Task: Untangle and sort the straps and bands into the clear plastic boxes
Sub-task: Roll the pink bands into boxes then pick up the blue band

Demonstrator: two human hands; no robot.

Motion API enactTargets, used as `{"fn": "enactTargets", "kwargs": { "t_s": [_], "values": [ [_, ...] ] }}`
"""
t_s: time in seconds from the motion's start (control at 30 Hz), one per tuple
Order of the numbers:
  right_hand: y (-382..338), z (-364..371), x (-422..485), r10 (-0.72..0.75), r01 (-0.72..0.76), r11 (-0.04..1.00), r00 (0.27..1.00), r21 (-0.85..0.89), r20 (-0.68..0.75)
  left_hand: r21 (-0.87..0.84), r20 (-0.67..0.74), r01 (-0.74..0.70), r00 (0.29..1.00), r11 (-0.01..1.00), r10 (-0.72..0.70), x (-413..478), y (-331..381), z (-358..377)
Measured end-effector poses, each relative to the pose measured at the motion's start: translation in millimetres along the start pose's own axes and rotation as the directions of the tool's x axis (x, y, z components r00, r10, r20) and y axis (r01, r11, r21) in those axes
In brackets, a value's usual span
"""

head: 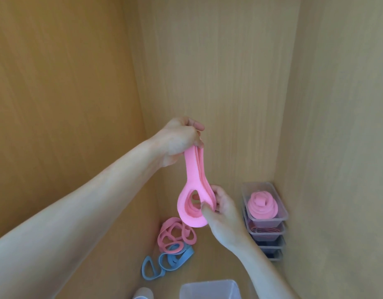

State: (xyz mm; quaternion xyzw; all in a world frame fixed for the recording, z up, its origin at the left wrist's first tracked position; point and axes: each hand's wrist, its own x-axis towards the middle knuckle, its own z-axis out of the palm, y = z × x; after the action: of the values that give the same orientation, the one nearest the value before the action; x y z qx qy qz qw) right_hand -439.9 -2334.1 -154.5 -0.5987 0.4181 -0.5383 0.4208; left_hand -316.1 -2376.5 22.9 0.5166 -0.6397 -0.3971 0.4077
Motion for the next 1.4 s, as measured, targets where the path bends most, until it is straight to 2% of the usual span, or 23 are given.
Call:
{"fn": "enactTargets", "kwargs": {
  "t_s": [0.2, 0.43, 0.53, 0.63, 0.77, 0.9, 1.0, 1.1, 1.27, 1.33, 1.4],
  "values": [
    [-12, -17, -9, 0.033, -0.036, 0.991, 0.999, 0.128, 0.025, -0.027, 0.014, 0.04, 0.999, 0.999, -0.04, 7, -10, -7],
    [-34, -42, -25, 0.118, -0.131, 0.958, 0.991, 0.257, 0.064, 0.022, 0.256, 0.135, 0.957, 0.991, -0.136, 10, -23, -5],
    [-43, -50, -25, 0.124, -0.136, 0.946, 0.991, 0.293, 0.059, 0.012, 0.287, 0.141, 0.948, 0.99, -0.139, 8, -26, 0],
    [-51, -57, -26, 0.121, -0.135, 0.931, 0.991, 0.339, 0.064, 0.133, 0.289, -0.003, 0.957, 0.991, -0.036, 5, -23, 2],
    [-61, -62, -25, 0.112, -0.12, 0.912, 0.993, 0.391, 0.043, 0.259, 0.395, -0.259, 0.908, 0.931, 0.142, -1, -23, 2],
    [-71, -69, -20, 0.138, -0.127, 0.842, 0.99, 0.524, 0.018, 0.193, 0.384, -0.379, 0.878, 0.905, 0.286, -1, -30, 12],
    [-77, -72, -16, 0.132, -0.111, 0.806, 0.991, 0.581, 0.005, 0.158, 0.318, -0.475, 0.854, 0.866, 0.411, -5, -32, 22],
    [-82, -73, -13, 0.094, -0.07, 0.84, 0.995, 0.537, -0.017, 0.292, 0.214, -0.61, 0.792, 0.736, 0.572, -6, -34, 26],
    [-89, -71, -11, -0.03, 0.053, 0.947, 0.996, 0.317, -0.079, 0.472, 0.187, -0.583, 0.799, 0.661, 0.571, -9, -31, 24],
    [-91, -69, -10, -0.076, 0.098, 0.968, 0.992, 0.232, -0.104, 0.472, 0.213, -0.542, 0.835, 0.695, 0.507, -9, -31, 24],
    [-93, -68, -9, -0.107, 0.129, 0.974, 0.987, 0.185, -0.123, 0.392, 0.264, -0.478, 0.877, 0.786, 0.402, -10, -31, 24]
  ]
}}
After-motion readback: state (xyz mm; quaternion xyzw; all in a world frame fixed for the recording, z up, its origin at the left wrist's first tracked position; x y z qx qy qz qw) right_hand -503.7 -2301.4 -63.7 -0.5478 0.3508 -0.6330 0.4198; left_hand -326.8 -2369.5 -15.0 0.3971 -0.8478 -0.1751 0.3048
